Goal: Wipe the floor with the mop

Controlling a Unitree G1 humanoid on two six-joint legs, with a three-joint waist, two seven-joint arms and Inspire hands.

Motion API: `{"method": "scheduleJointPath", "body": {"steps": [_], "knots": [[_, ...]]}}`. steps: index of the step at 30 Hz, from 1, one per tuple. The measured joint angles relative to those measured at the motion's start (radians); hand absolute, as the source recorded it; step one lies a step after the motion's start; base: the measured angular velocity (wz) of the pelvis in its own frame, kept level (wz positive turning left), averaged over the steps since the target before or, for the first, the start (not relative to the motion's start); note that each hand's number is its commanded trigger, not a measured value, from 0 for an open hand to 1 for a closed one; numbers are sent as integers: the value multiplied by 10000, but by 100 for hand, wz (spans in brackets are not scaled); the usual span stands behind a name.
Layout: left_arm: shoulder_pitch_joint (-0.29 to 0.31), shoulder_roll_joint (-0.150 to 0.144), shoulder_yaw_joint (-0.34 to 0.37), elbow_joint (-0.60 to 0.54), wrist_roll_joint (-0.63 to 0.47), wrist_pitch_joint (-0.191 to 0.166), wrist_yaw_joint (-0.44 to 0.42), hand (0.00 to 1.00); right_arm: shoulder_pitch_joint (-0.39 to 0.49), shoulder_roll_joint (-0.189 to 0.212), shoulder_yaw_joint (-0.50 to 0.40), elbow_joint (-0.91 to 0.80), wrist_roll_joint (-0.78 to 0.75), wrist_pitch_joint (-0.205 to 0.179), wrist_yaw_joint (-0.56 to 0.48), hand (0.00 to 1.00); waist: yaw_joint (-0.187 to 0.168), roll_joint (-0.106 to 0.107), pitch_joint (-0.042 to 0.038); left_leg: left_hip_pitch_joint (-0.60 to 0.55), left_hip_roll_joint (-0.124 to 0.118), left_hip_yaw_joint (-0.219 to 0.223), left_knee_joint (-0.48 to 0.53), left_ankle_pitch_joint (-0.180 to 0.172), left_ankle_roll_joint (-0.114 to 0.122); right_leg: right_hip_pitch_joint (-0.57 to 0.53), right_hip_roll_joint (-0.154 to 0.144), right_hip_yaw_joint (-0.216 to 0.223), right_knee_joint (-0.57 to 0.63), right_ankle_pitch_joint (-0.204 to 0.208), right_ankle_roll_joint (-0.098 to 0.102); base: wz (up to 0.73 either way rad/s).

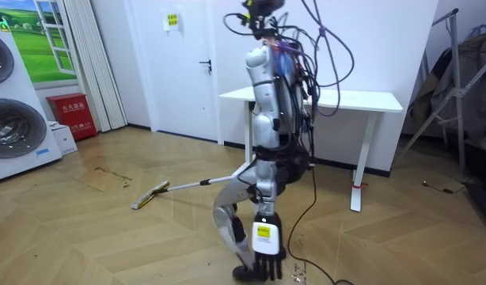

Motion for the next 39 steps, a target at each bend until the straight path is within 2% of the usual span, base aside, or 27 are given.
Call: {"method": "scheduleJointPath", "body": {"steps": [1,3,5,6,7,8,9,10,11,12,14,15,16,17,19,22,26,28,30,32,33,34,35,36,37,38,39], "knots": [[76,-6,-205,103,-268,-18,-33,0,-454,-285,2,72,-1,149,305,100,149,21,0,-687,-195,190,1640,317,-100,-98,-11,90,309,-51,-86,-50],[79,81,-346,90,-526,-86,-44,0,-1092,-568,-5,107,110,146,696,100,330,-2,44,-1502,-287,750,2896,245,-23,-210,-15,167,389,-77,-67,-26],[106,264,-343,90,-593,-279,-105,0,-1643,-598,-5,136,189,138,1008,100,360,-196,170,-1695,-380,1063,2470,21,118,-243,-31,598,318,-101,-27,-5],[128,317,-332,90,-594,-334,-228,0,-1707,-724,24,147,434,93,1200,100,341,-253,184,-1608,-481,1073,1293,-217,112,-248,0,803,152,-174,113,21],[163,312,-330,90,-595,-415,-376,0,-1697,-876,33,123,701,52,1370,100,288,-210,165,-1191,-579,984,-721,-443,155,-225,122,903,-108,-269,292,29],[164,319,-304,89,-577,-418,-491,0,-1696,-950,36,98,872,44,1432,100,267,-108,105,-878,-593,944,-1904,-540,191,-211,205,913,-259,-318,388,35],[119,374,-290,89,-564,-397,-700,0,-1477,-1064,44,52,1258,42,1565,100,258,80,0,-159,-585,962,-4160,-682,363,-188,385,947,-510,-373,499,30],[119,474,-275,107,-506,-393,-902,0,-1243,-1063,49,41,1561,47,1684,100,242,136,-29,531,-610,986,-5651,-781,517,-167,549,1094,-614,-410,573,27],[117,499,-276,104,-505,-394,-994,0,-1120,-1069,52,41,1703,57,1746,100,192,169,-51,781,-639,990,-6074,-842,612,-146,556,1108,-654,-417,608,28],[75,502,-276,122,-489,-339,-1212,0,-871,-1070,25,16,1796,63,1849,100,51,346,-126,1004,-720,1005,-6377,-980,1025,-54,541,1122,-795,-443,747,32],[29,471,-313,117,-495,-316,-1546,0,-327,-1098,0,43,1916,83,1873,100,-152,463,-191,1135,-789,1094,-6436,-1247,1232,275,442,1166,-1139,-322,966,29],[-39,467,-283,215,-493,-330,-1678,0,-49,-1145,-26,148,1954,97,1909,100,-329,555,-274,1270,-877,1274,-6393,-1493,1615,470,278,1203,-1235,-90,1048,23],[-180,451,-254,311,-492,-314,-1725,0,145,-1229,-7,327,1914,106,1902,100,-479,559,-270,1280,-1054,1441,-6188,-1832,1971,338,132,1467,-799,-65,1059,19],[-294,446,-230,302,-469,-316,-1725,0,220,-1266,18,385,1876,131,1836,100,-514,554,-233,1254,-1143,1523,-6023,-2039,2078,100,68,1528,-267,27,1118,5],[-562,313,-209,250,-473,-409,-1588,0,751,-1206,360,346,1918,243,1436,100,-621,827,-169,1219,-1293,1600,-5206,-2857,2402,-1100,-31,1756,2069,1534,1629,-13],[-527,309,-218,-212,-600,-436,-1366,0,1140,-779,474,83,2145,310,1223,100,-895,1158,-151,1229,-1311,1623,-4782,-3454,2667,-2356,113,1963,2517,1658,1768,-10],[-418,299,-226,-354,-602,-436,-1272,0,1271,-292,475,15,2258,326,1032,100,-1039,1125,-109,1427,-1321,1750,-4723,-3880,2788,-3067,127,1672,97,1671,1719,-18],[-92,276,-276,-356,-599,-407,-1254,0,1258,-281,390,17,2132,370,975,100,-985,955,-56,1931,-1485,1653,-4729,-4247,2724,-2955,127,1248,-1268,1905,1466,-25],[118,266,-316,-359,-602,-216,-1243,0,1097,-386,374,15,2007,587,917,100,-881,880,-51,2445,-1608,1504,-4697,-4699,2741,-2673,64,761,-1631,2067,1178,-7],[216,322,-306,-356,-607,-52,-1141,0,726,-551,270,52,1926,968,921,100,-754,674,-64,2807,-1760,1499,-4572,-5027,2565,-2435,-15,604,-1501,2080,834,4],[211,344,-305,-359,-607,13,-1054,0,275,-786,248,99,1800,1203,923,100,-556,574,-56,2854,-1727,1563,-4157,-5149,2083,-2279,-14,559,-1204,1873,732,-11],[208,387,-337,-362,-673,50,-951,0,-302,-1057,211,220,1755,1350,900,100,-317,475,-7,2504,-1499,1748,-2902,-4730,892,-2183,-15,587,-857,1614,668,-19],[215,421,-369,-366,-848,66,-853,0,-627,-1175,208,285,1744,1372,890,100,-214,358,27,2177,-1337,1892,-2070,-4122,279,-2154,-6,603,-650,1529,595,-28],[241,493,-626,-365,-1334,108,-669,0,-1214,-1397,282,291,1740,1368,900,100,5,69,53,1437,-1134,2157,-620,-2293,-119,-2107,6,855,-258,1384,478,-25],[250,497,-935,-376,-1525,125,-586,0,-1703,-1622,410,209,1779,1307,972,100,222,-171,143,634,-1090,2202,448,194,114,-1969,-74,1066,7,1218,418,-24],[253,493,-1031,-392,-1558,119,-589,0,-1910,-1720,397,91,1790,1303,1029,100,326,-295,198,190,-1097,2198,760,1460,38,-1893,-91,1151,65,1148,408,-19],[308,526,-1135,-397,-1714,118,-612,0,-2292,-1832,379,-46,1908,1233,1298,100,483,-410,214,-822,-924,2094,1834,2360,137,-1831,-45,1171,170,967,346,-21]]}}
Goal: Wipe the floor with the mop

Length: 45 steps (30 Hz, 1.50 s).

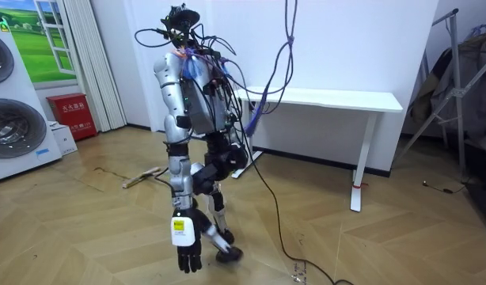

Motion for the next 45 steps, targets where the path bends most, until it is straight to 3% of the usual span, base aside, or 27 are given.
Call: {"method": "scheduleJointPath", "body": {"steps": [1,3,4,7,8,10,11,12,13,15,19,21,24,26,28,29,30,31,32,33,34,36,37,39,41,42,45], "knots": [[46,102,-5,-138,8,26,-39,0,-387,-46,-23,-44,241,-126,316,100,212,-13,19,-1028,463,-83,1002,-635,96,34,119,5,87,-137,-45,-17],[68,164,-6,-247,26,-75,-190,0,-497,-103,25,-14,621,-250,645,100,361,-139,101,-1774,840,-249,404,-1847,184,267,111,76,23,-328,87,15],[121,168,33,-205,136,-164,-378,0,-299,-114,31,83,826,-251,763,100,323,-80,88,-1533,877,-405,-1222,-2335,234,560,44,92,5,-562,354,34],[219,206,474,-12,536,-175,-861,0,1018,-198,455,113,1505,-375,973,100,195,397,-22,166,829,-1226,-5705,-3232,368,1122,-177,-246,391,-1469,612,21],[220,207,626,119,583,-165,-921,0,1339,-225,483,115,1575,-408,1001,100,53,453,-53,312,693,-1207,-5731,-3912,487,1121,-357,-262,578,-1687,699,38],[-19,168,825,261,617,-169,-991,0,2688,-264,568,157,1521,-410,996,100,-397,777,-230,311,273,-917,-5323,-5127,1597,1201,-880,-179,1154,-2180,1228,46],[-33,158,842,262,603,-213,-983,0,3040,-220,609,159,1523,-419,978,100,-580,809,-255,421,40,-904,-5254,-5309,1766,1203,-978,-41,1512,-2105,1301,39],[-37,109,828,236,648,-262,-937,0,3694,-132,783,161,1587,-438,947,100,-886,913,-318,752,-349,-910,-5095,-5603,2016,1069,-1032,275,2392,-1430,1347,33],[-22,47,826,183,721,-267,-888,0,4361,37,860,159,1698,-437,895,100,-1086,1060,-446,1073,-464,-911,-4952,-5935,2203,853,-887,588,3127,-443,1389,23],[-30,-33,838,-29,712,-356,-724,0,4859,452,990,157,1811,-411,749,100,-1233,1181,-535,1462,-586,-957,-4933,-6286,2401,479,-548,949,3706,493,1511,-18],[-95,-204,825,-648,711,-386,-478,0,4622,1261,960,94,1804,-391,94,100,-1631,1324,-422,1883,-1102,-1137,-5236,-6441,2522,-585,-127,764,2223,0,1596,-25],[-64,-249,808,-721,716,-356,-463,0,4200,1284,804,117,1751,-177,-65,100,-1534,1341,-396,2133,-1156,-1146,-5556,-6454,2495,-633,-1,537,771,-21,1585,-9],[58,-194,838,-714,695,6,-210,0,2775,959,429,228,1268,501,-258,100,-1119,988,-153,2771,-1254,-1212,-5977,-6602,2275,-436,93,12,-633,174,1326,-22],[92,-78,817,-731,685,147,-116,0,1805,495,395,236,959,905,-415,100,-740,858,-148,3031,-1241,-1256,-6020,-6848,1777,-179,127,-370,-1066,309,1017,-8],[158,210,806,-1122,523,293,157,0,497,-160,599,10,902,826,-684,100,-354,462,-39,3084,-1124,-1177,-5697,-7043,296,135,218,-446,-1202,287,564,13],[165,295,724,-1179,402,274,201,0,222,-307,717,-57,899,687,-725,100,-243,423,-33,2918,-934,-1016,-5328,-6756,-54,185,232,-473,-1192,253,503,22],[221,485,461,-1299,272,273,242,0,-142,-521,806,-273,879,418,-707,100,-59,271,-44,2330,-581,-602,-4157,-5571,-203,240,352,-444,-1070,204,387,33],[228,623,158,-1309,202,333,251,0,-479,-659,780,-407,837,258,-607,100,115,53,-11,1658,-368,-298,-2993,-3796,-121,304,413,-265,-874,143,265,38],[227,620,43,-1315,191,389,255,0,-601,-721,781,-405,853,210,-539,100,203,16,2,1371,-277,-209,-2515,-2763,-9,464,401,-186,-844,129,253,39],[259,604,-293,-1344,209,398,212,0,-697,-817,769,-359,1053,201,-394,100,519,-216,97,853,-192,-172,-1939,-678,13,894,441,-19,-855,-56,181,23],[376,589,-443,-1359,253,403,60,0,-687,-866,767,-327,1345,213,-191,100,807,-122,72,478,-90,-280,-1557,-655,249,1218,464,-16,-888,-233,204,17],[607,590,-445,-1367,344,434,-250,0,-586,-853,801,-324,1404,217,177,100,890,-73,92,319,339,-734,-2537,-2334,438,1509,479,-200,-878,-486,217,13],[692,578,-445,-1379,379,420,-415,0,-271,-859,905,-326,1418,198,214,100,861,55,63,643,458,-1200,-4426,-3048,439,1655,507,-357,-874,-650,324,20],[718,514,-339,-1391,485,386,-569,0,561,-861,1130,-296,1426,114,157,100,692,260,-68,1209,320,-1337,-5610,-4422,632,1743,442,-327,-904,-952,466,63],[532,404,-163,-1399,535,346,-616,0,1505,-807,1192,37,1442,1,105,100,200,673,-276,1385,162,-1092,-6038,-5081,1212,1800,424,-196,-891,-1253,722,99],[469,307,106,-1447,536,330,-625,0,2170,-669,1195,203,1449,-19,1,100,85,854,-373,1613,168,-866,-6335,-5547,2008,1781,450,-49,-788,-1367,840,38],[433,87,610,-1519,497,302,-639,0,3481,-229,1258,290,1519,-23,-42,100,-180,1068,-381,2200,18,-593,-6327,-6054,2298,1547,78,-123,656,-431,1266,-8]]}}
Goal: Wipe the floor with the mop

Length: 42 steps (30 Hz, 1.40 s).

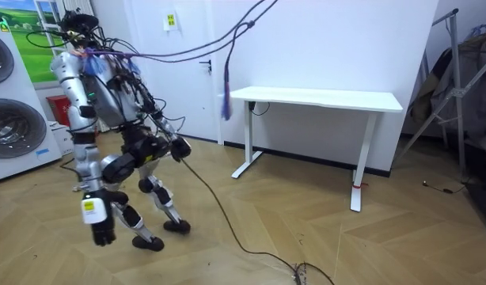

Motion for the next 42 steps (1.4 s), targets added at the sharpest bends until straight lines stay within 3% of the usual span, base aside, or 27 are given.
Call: {"method": "scheduleJointPath", "body": {"steps": [1,4,8,10,12,13,14,15,17,18,19,20,21,22,23,24,25,27,28,29,30,32,33,34,37,39,42], "knots": [[6,-8,20,-15,-19,-7,8,0,358,192,118,-4,15,1,-51,100,-207,75,-8,183,-63,11,3,-184,37,-189,-65,77,590,546,178,-7],[-97,3,237,-302,-5,-129,176,0,890,841,167,-43,7,9,-209,100,-845,292,-64,320,-197,23,46,-402,201,-899,-103,329,1576,1636,275,-1],[-23,-53,224,-382,-30,-232,165,0,912,1314,148,-224,76,10,-367,100,-993,390,-38,330,-229,93,-47,-453,331,-1481,-3,636,412,1112,404,-32],[149,-53,196,-379,-116,-135,235,0,711,1391,133,-259,47,75,-415,100,-923,235,66,556,-246,82,-111,-549,301,-1494,-47,417,-1140,964,368,-29],[267,-56,198,-370,-164,24,410,0,327,1298,41,-246,-137,349,-426,100,-828,73,79,685,-297,58,-32,-699,203,-1493,-106,24,-1670,972,175,-5],[273,-23,200,-337,-190,109,520,0,-7,1187,-82,-198,-188,602,-430,100,-772,-153,137,739,-383,59,77,-813,132,-1501,-167,-175,-1754,906,-63,9],[271,-12,192,-334,-193,137,596,0,-214,1106,-107,-179,-200,690,-443,100,-747,-150,113,743,-399,62,186,-896,74,-1500,-192,-288,-1738,864,-238,16],[251,-19,188,-288,-240,144,658,0,-712,872,-180,-134,-306,859,-491,100,-626,-278,149,720,-404,42,411,-1063,-84,-1498,-202,-319,-1519,684,-493,9],[284,76,121,-300,-581,159,673,0,-1577,441,-146,-123,-340,910,-541,100,-319,-537,178,620,-339,66,730,-1147,-660,-1522,-184,-360,-1290,336,-699,-5],[336,329,-233,-421,-822,198,703,0,-2240,169,27,-70,-242,817,-577,100,-162,-740,233,130,-120,137,1780,-598,-1962,-1560,-97,-303,-1119,178,-822,0],[501,658,-635,-685,-1108,252,825,0,-2758,-80,250,-115,-172,683,-557,100,20,-1017,291,-546,193,264,3042,773,-2680,-1573,139,-85,-891,87,-913,0],[591,787,-850,-816,-1199,255,900,0,-2934,-217,340,-197,-150,603,-547,100,109,-1128,299,-898,284,302,3601,1612,-2560,-1546,206,25,-810,44,-933,0],[666,964,-1277,-875,-1215,260,1003,0,-3104,-426,461,-346,-109,415,-535,100,408,-1261,331,-1472,366,240,4417,3353,-2189,-1423,399,191,-742,-21,-978,-6],[774,1017,-1437,-883,-1201,305,990,0,-3413,-553,506,-440,21,316,-412,100,675,-1456,355,-2049,313,113,4901,4578,-2251,-1250,582,410,-671,-150,-1061,-9],[828,1025,-1484,-884,-1155,342,942,0,-3521,-615,508,-483,187,268,-317,100,770,-1388,339,-2222,341,26,5018,4495,-2218,-1172,701,431,-644,-185,-1079,0],[948,1076,-1495,-926,-1112,413,768,0,-3537,-668,502,-605,416,130,-110,100,884,-1337,346,-2437,401,-138,4728,3830,-2011,-1041,946,466,-585,-273,-1163,23],[1037,1083,-1486,-932,-1115,415,626,0,-3448,-653,487,-640,683,79,9,100,872,-1220,354,-2348,330,-312,3555,3174,-2006,-863,1131,478,-583,-403,-1185,34],[1060,1083,-1502,-956,-1139,395,411,0,-3016,-598,552,-641,1283,9,36,100,855,-1086,342,-1766,269,-463,943,2443,-1946,-655,1363,615,-642,-634,-1122,47],[1001,1055,-1466,-949,-1133,354,289,0,-2599,-571,498,-643,1576,-77,68,100,712,-997,294,-1438,54,-557,127,1795,-1752,-586,1386,739,-709,-809,-1042,57],[947,1012,-1445,-943,-1138,318,244,0,-2355,-584,489,-638,1661,-158,65,100,597,-861,275,-1338,-66,-600,-57,1496,-1516,-511,1401,764,-786,-869,-992,61],[896,933,-1438,-955,-1148,195,144,0,-1830,-540,490,-581,1766,-308,-4,100,473,-550,160,-1209,0,-561,-154,1347,-1241,-308,1527,841,-1040,-849,-868,33],[836,858,-1334,-992,-1146,137,106,0,-1133,-398,629,-434,1997,-346,-63,100,455,-363,34,-941,137,-162,-187,977,-639,-168,1579,1190,-1031,-858,-882,-13],[801,851,-1230,-971,-1191,52,105,0,-824,-250,841,-326,2176,-375,-103,100,332,-299,16,-828,150,30,2,646,-400,-285,1544,1253,-502,-782,-698,-37],[710,786,-1077,-1010,-1165,-18,144,0,-491,-117,1030,-318,2210,-420,-166,100,41,-189,-3,-758,116,127,226,314,-274,-539,1372,1103,225,-502,-274,-29],[416,441,-552,-1008,-1143,-366,297,0,52,603,1127,-319,2060,-440,-610,100,-562,32,-7,-436,94,284,339,-123,6,-1091,955,795,1135,178,181,-27],[346,224,-544,-1069,-1140,-610,404,0,147,1009,1109,-320,1884,-463,-783,100,-795,79,-7,-370,91,325,315,-264,74,-1586,810,939,433,175,186,-59],[437,-69,-471,-1072,-1119,-557,458,0,279,1493,1062,-328,1575,-476,-914,100,-827,-136,120,-15,-47,280,322,-567,21,-2024,559,915,-1344,468,37,-68]]}}
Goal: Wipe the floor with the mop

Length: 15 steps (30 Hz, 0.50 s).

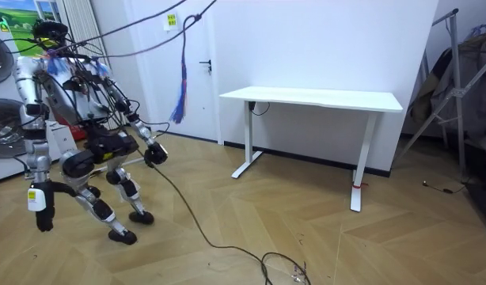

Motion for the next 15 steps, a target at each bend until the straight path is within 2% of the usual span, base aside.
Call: {"method": "scheduleJointPath", "body": {"steps": [1,3,5,7,8,9,10,11,12,13,15], "knots": [[44,-31,-18,-3,-7,99,12,0,40,41,-44,-36,-142,11,-2,100,4,-16,8,103,-11,-24,105,-222,-29,-12,-64,-153,-246,266,-151,-38],[66,-59,-55,4,-75,175,158,0,-95,-30,-163,-45,-237,111,-51,100,20,25,-19,121,0,-139,352,-476,-134,89,-80,-322,-131,462,-288,-12],[61,-34,-103,4,-277,214,360,0,-553,-117,-212,-39,-232,316,-143,100,88,-33,-10,178,-12,-204,410,-593,-241,109,-140,-472,21,366,-403,-2],[28,17,-106,-1,-316,305,441,0,-1532,-358,-395,94,-291,603,-296,100,223,-379,119,201,-162,-309,508,-673,-367,85,-445,-734,328,71,-609,14],[32,32,-151,-4,-318,306,571,0,-2036,-582,-453,43,-285,710,-405,100,308,-496,148,174,-160,-359,592,-717,-449,73,-470,-819,445,-94,-724,27],[52,37,-210,-13,-346,314,646,0,-2301,-727,-460,9,-276,726,-464,100,362,-519,140,135,-151,-447,674,-743,-500,79,-499,-846,472,-178,-803,24],[141,128,-339,-150,-501,334,729,0,-2830,-984,-458,-89,-169,703,-584,100,497,-611,158,78,-110,-605,832,-824,-655,77,-399,-903,538,-283,-873,14],[188,211,-440,-260,-534,356,756,0,-3080,-1098,-458,-192,-125,673,-634,100,542,-679,173,63,-64,-634,879,-849,-705,79,-354,-939,556,-312,-905,17],[279,374,-537,-444,-590,369,779,0,-3509,-1282,-467,-465,-37,561,-724,100,675,-776,164,-4,100,-628,931,-860,-736,81,-275,-1074,509,-292,-944,17],[370,493,-550,-485,-616,366,780,0,-3869,-1402,-509,-804,3,419,-720,100,733,-869,160,-99,187,-602,996,-789,-890,82,-171,-1138,419,-219,-1025,16],[427,557,-508,-460,-647,463,780,0,-4372,-1428,-753,-1027,117,70,-587,100,801,-895,145,-177,294,-694,1039,-606,-1183,163,-37,-1215,203,-129,-1126,10]]}}
